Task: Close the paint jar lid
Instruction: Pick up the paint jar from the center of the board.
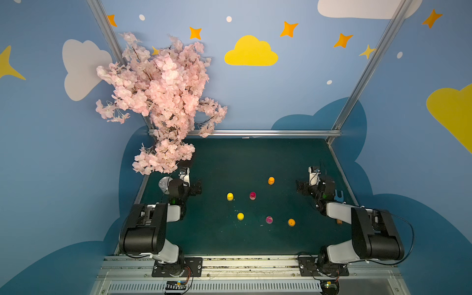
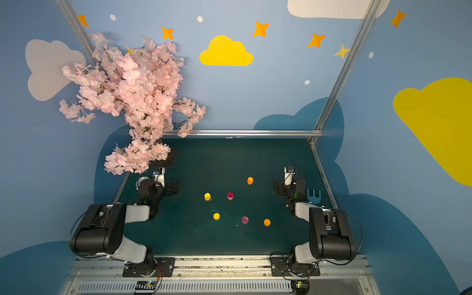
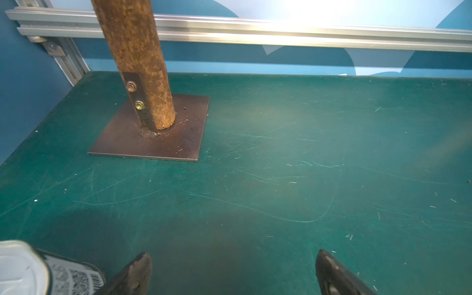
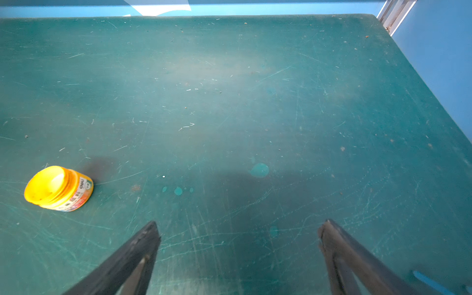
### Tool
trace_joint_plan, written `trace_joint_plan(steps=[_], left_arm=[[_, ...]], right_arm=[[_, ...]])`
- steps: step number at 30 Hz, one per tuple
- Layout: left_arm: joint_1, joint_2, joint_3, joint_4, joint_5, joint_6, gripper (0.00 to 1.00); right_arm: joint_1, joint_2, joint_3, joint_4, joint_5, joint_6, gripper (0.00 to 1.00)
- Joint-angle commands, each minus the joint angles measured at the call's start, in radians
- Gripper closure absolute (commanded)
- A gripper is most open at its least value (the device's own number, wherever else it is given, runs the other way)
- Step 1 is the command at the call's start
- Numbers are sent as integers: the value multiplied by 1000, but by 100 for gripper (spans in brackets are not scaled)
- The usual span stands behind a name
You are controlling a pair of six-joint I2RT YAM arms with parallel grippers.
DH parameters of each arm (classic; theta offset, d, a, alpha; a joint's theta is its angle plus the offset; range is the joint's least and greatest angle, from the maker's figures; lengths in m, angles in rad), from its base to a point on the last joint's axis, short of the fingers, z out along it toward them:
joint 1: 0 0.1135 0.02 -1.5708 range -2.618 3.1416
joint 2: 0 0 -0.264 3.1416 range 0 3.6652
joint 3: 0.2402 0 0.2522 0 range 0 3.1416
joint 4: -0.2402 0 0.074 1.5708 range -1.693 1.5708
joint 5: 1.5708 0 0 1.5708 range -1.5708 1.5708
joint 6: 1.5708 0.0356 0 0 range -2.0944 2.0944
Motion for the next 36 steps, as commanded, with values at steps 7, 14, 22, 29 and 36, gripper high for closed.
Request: trace_joint_plan(steps=[7, 14, 22, 29, 36], left_arm=[[13, 7, 19, 2, 46, -10, 0], [-26, -167, 108, -255, 16, 28, 2], [-189, -333, 305, -637, -169, -18, 3], [-344, -354, 384, -832, -204, -116, 1], [-404, -479, 319, -900, -42, -111, 5]], right_arm=[[0, 9, 23, 17, -15, -4, 2], [2, -105, 112, -212, 47, 22, 3], [8, -233, 206, -468, 107, 100, 3], [13, -321, 302, -664, 28, 185, 6], [76, -341, 305, -715, -93, 168, 6]])
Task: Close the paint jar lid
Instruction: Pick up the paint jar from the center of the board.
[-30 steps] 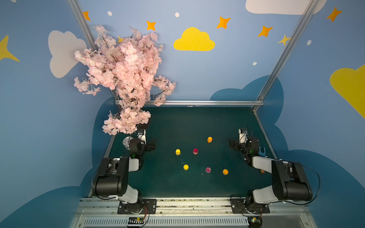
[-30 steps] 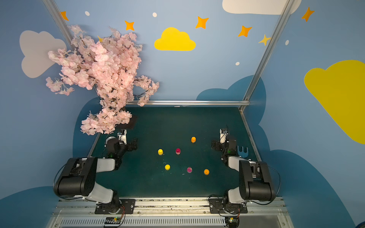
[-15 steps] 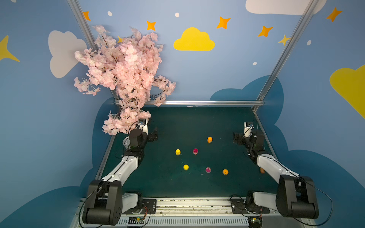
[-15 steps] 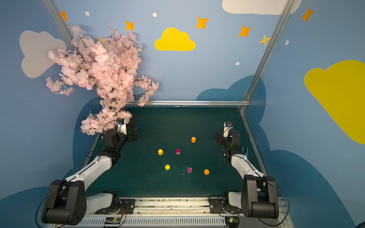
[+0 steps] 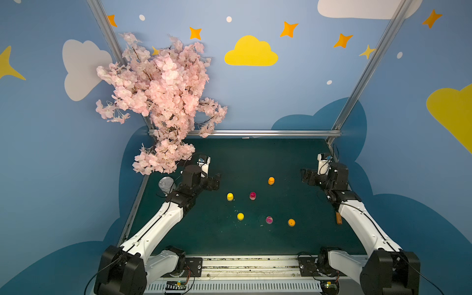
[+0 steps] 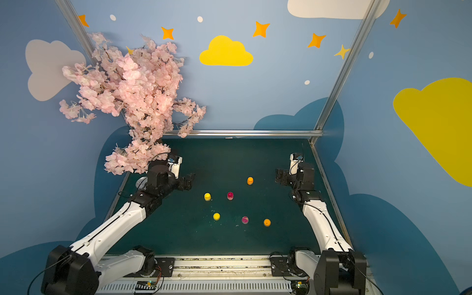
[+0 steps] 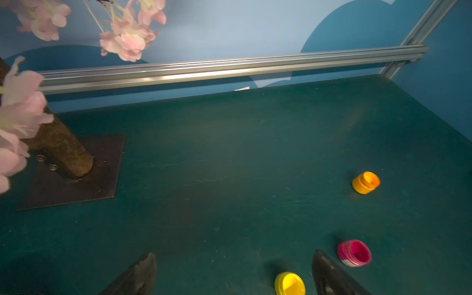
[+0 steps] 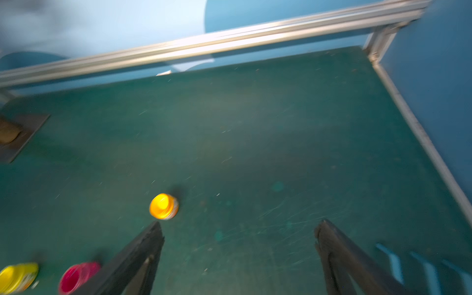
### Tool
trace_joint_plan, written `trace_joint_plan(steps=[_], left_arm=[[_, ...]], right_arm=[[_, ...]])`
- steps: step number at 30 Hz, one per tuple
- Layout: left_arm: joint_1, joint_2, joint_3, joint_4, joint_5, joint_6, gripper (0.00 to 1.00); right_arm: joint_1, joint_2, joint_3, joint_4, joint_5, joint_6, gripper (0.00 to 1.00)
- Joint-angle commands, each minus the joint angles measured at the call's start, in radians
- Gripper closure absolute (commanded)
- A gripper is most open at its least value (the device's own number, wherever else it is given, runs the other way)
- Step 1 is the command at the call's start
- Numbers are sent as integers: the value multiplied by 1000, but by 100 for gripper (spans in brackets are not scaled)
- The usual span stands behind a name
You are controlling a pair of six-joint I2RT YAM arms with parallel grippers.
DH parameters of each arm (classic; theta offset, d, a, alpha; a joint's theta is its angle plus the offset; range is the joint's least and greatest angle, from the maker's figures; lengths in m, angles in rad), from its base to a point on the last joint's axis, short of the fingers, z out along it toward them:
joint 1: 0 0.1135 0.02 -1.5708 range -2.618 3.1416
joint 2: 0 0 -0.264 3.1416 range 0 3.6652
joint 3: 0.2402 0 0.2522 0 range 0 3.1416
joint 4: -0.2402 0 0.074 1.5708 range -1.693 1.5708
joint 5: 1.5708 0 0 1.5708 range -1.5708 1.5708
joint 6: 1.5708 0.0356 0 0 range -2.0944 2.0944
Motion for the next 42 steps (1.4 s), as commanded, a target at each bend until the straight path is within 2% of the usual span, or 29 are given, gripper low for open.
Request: trace_joint_plan(steps=[1, 6, 12, 20, 33, 42], left_arm=[[-24, -57, -35, -55, 60, -20, 5], [-52, -63, -71, -34, 60, -23, 5], [-55, -67, -85, 16, 102, -20, 6], [-56, -48, -106, 85, 214, -13, 6], [-63, -45, -90, 64, 209, -7, 6], [-65, -50, -112, 81, 201, -13, 6]], right_arm=[[50, 2, 32, -112, -34, 4, 6], [121, 48, 70, -148, -111, 8, 10], [186, 153, 103, -154, -127, 55, 18], [254, 297, 200, -185, -95, 49, 23], [301, 569, 452, -359, -17, 48, 34], [350, 675, 526, -427, 41, 23, 40]])
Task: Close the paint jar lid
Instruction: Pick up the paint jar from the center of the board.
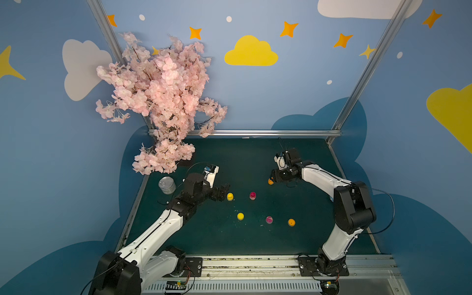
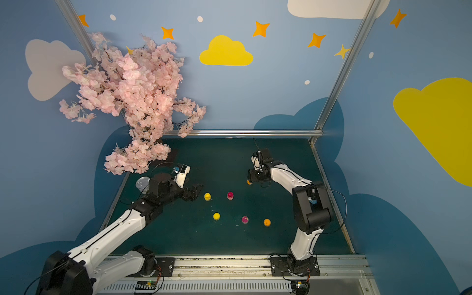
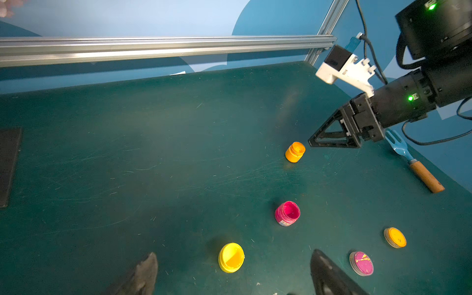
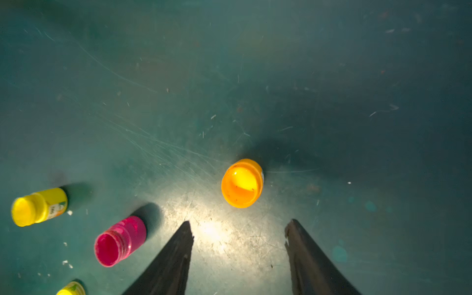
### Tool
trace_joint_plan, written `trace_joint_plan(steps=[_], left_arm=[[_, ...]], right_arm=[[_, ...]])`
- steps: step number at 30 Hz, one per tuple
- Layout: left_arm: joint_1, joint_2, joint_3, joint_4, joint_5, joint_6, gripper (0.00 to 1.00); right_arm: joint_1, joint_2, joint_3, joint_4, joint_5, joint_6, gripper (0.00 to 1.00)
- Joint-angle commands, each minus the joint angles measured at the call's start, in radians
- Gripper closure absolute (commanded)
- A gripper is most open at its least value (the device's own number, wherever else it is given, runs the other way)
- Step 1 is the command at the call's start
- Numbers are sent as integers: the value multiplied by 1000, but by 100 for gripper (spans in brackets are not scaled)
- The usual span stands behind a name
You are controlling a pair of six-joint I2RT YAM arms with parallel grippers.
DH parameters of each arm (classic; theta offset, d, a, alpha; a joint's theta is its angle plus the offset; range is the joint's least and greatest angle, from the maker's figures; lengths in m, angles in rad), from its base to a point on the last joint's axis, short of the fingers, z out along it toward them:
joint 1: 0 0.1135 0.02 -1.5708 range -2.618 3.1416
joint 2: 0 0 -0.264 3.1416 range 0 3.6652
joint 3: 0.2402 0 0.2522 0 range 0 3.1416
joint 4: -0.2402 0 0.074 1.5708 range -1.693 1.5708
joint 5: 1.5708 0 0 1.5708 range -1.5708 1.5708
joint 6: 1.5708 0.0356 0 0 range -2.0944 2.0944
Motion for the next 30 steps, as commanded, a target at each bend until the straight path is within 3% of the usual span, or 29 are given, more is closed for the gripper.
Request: trace_joint_plan(steps=[1, 11, 30], left_arm=[[-4, 4, -7, 18, 9, 3, 6], [-7, 33, -6, 50, 38, -19, 6], [-10, 29, -9, 59, 40, -27, 6]], right_arm=[[26, 19, 31, -55, 58, -12, 40], [67, 94, 97, -62, 185, 7, 44], [75, 195, 149, -57, 190, 11, 52]])
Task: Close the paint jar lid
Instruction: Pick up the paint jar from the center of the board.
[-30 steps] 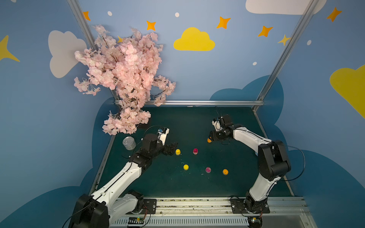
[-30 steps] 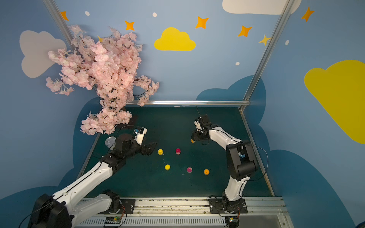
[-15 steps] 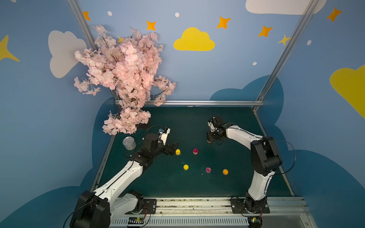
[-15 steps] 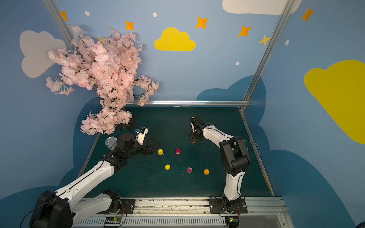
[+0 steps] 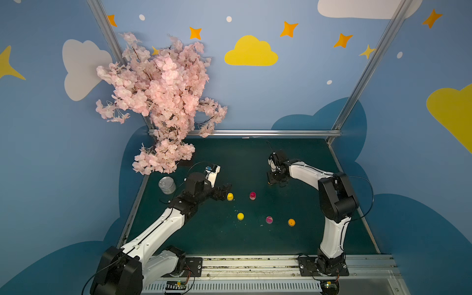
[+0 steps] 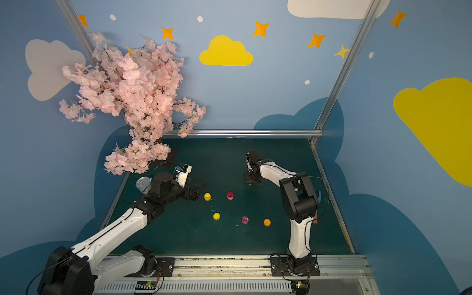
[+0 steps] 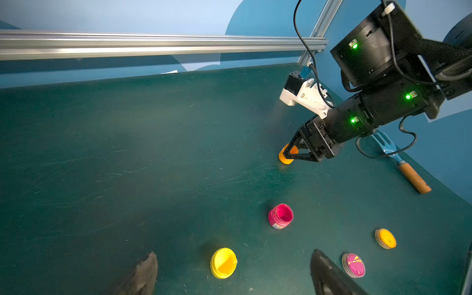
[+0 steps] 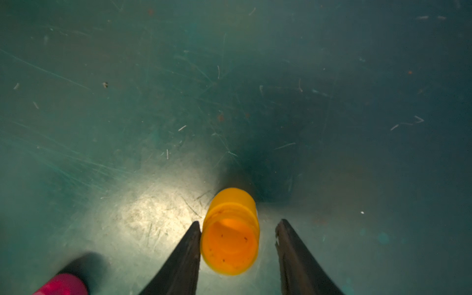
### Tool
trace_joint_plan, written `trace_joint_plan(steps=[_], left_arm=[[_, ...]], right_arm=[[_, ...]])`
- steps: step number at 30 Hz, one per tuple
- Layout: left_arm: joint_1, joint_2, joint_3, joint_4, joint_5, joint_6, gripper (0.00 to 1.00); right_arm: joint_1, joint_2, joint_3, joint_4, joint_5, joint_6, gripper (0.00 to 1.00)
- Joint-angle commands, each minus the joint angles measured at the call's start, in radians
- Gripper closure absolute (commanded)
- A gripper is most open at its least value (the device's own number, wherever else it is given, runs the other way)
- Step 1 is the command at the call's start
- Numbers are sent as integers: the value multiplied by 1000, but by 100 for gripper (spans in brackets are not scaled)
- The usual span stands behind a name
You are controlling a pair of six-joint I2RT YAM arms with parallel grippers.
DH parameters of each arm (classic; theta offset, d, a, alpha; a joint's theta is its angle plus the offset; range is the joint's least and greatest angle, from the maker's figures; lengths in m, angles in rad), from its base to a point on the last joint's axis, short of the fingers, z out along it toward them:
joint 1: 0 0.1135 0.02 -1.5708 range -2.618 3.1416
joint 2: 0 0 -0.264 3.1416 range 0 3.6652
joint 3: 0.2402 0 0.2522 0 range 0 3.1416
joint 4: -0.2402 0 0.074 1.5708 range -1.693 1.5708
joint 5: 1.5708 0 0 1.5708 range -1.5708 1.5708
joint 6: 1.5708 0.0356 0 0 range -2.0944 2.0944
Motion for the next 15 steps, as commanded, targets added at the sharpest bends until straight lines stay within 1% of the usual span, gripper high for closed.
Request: trace_joint_plan(steps=[1, 6, 12, 15], left_arm=[[-3, -8, -12, 22, 10, -7, 6], [-4, -5, -15, 23, 7, -7, 6], [-3, 8, -9, 24, 13, -7, 6], [-6, 11, -11, 29, 15, -8, 6]], right_arm=[[6, 23, 30, -14, 2, 5, 52], [9, 43, 44, -18, 5, 4, 55], [9, 57, 55, -13, 9, 8, 56], [10, 66, 67, -20, 7, 6, 58]])
